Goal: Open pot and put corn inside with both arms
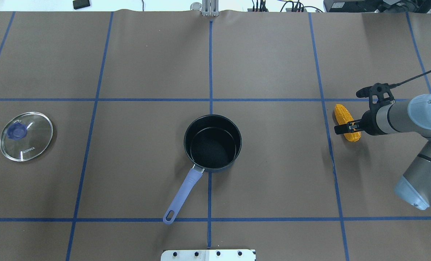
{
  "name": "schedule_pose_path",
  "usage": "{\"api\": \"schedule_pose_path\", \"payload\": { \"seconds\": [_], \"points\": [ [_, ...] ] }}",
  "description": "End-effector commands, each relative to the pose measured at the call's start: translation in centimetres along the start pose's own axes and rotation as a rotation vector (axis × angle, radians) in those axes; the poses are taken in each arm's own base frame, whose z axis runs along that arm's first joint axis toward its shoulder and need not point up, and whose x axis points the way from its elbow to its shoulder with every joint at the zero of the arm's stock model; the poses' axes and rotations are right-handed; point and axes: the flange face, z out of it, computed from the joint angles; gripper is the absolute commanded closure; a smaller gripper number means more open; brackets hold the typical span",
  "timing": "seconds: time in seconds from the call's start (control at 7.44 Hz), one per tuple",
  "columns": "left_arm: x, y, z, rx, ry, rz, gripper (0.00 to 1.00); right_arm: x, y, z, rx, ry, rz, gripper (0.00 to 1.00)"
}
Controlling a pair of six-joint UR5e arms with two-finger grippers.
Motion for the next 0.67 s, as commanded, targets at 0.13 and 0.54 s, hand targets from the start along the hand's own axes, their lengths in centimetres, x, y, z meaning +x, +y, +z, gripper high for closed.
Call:
{"api": "schedule_pose_path", "payload": {
  "seconds": [0.13, 0.54],
  "points": [
    [0.0, 0.1, 0.0, 0.001, 0.005, 0.0, 0.01, 0.4, 0.6, 0.8, 0.005, -0.01, 0.009, 1.0],
    [-0.1, 0.7, 0.3, -0.007, 0.007, -0.006, 0.01, -1.2, -2.7, -3.8, 0.068, -0.064, 0.019, 1.0]
  ]
}}
